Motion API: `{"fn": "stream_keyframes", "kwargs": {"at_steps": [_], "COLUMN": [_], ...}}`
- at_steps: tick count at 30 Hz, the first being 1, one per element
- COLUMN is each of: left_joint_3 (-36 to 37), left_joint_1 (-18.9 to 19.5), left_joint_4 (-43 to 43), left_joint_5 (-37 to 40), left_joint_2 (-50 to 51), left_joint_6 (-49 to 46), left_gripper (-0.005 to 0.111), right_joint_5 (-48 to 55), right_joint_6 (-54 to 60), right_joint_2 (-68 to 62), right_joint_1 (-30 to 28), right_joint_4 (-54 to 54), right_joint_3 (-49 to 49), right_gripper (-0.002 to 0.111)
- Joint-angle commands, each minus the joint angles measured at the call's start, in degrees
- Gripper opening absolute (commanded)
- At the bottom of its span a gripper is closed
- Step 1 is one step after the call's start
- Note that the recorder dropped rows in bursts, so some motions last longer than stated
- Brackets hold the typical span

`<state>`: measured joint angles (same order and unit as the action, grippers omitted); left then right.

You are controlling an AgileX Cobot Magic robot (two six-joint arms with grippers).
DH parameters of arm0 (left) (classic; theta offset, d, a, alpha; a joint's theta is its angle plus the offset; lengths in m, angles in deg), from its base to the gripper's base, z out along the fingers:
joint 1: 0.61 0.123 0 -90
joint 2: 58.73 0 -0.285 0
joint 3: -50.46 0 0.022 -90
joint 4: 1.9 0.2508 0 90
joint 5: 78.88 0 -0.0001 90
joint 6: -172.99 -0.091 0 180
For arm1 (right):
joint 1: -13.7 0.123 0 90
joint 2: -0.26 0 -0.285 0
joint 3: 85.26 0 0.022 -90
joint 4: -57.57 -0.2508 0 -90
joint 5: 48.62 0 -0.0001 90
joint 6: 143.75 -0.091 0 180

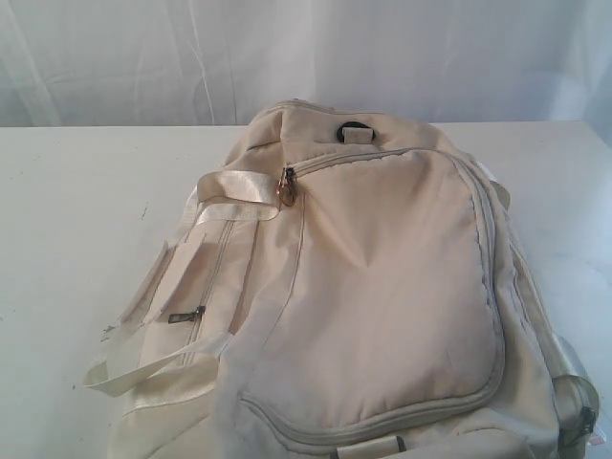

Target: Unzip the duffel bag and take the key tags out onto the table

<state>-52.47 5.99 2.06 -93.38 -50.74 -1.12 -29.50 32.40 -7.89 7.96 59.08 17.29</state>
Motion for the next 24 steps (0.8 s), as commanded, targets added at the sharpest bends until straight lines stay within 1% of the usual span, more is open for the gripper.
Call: {"fn": "stream_keyframes", "kwargs": {"at_steps": [1,6,9,11,12,14,15,17,20,22,23,24], "left_joint_3": [0.1,0.1,0.1,-0.4,-1.7,-5.4,-7.8,-12.6,-20.2,-25.3,-27.5,-29.3], "left_joint_1": [0.0,0.0,0.0,0.0,0.0,0.0,0.0,0.0,0.0,0.0,0.0,0.0], "left_joint_4": [-0.2,-0.2,-0.2,-0.7,-1.3,-3.0,-4.0,-5.7,-5.9,-5.8,-5.4,-4.5], "left_joint_5": [-12.9,-25.6,-33.6,-34.1,-32.9,-28.6,-24.9,-16.3,-2.6,9.9,15.5,22.7], "left_joint_2": [-0.2,-0.2,-0.2,-0.2,-0.2,-0.2,-0.2,-0.2,2.8,5.6,6.9,8.7], "left_joint_6": [0.3,0.4,3.9,6.9,7.9,9.3,9.3,9.3,9.1,8.4,6.3,3.5], "left_gripper": [0.000,0.000,0.000,0.000,0.000,0.000,0.000,0.000,0.000,0.000,0.000,0.000], "right_joint_5": [-0.8,-0.8,-0.8,-0.8,-0.8,-0.8,-0.8,-0.8,-0.8,-0.8,-0.8,-0.8], "right_joint_6": [0.2,0.2,0.2,0.2,0.2,0.2,0.2,0.2,0.2,0.2,0.2,0.2], "right_joint_2": [0.4,0.4,0.4,0.4,0.4,0.4,0.4,0.4,0.4,0.4,0.4,0.4], "right_joint_1": [0.0,0.0,0.0,0.0,0.0,0.0,0.0,0.0,0.0,0.0,0.0,0.0], "right_joint_4": [0.2,0.2,0.2,0.2,0.2,0.2,0.2,0.2,0.2,0.2,0.2,0.2], "right_joint_3": [0.2,0.2,0.2,0.2,0.2,0.2,0.2,0.2,0.2,0.2,0.2,0.2], "right_gripper": [0.000,0.000,0.000,0.000,0.000,0.000,0.000,0.000,0.000,0.000,0.000,0.000]}}
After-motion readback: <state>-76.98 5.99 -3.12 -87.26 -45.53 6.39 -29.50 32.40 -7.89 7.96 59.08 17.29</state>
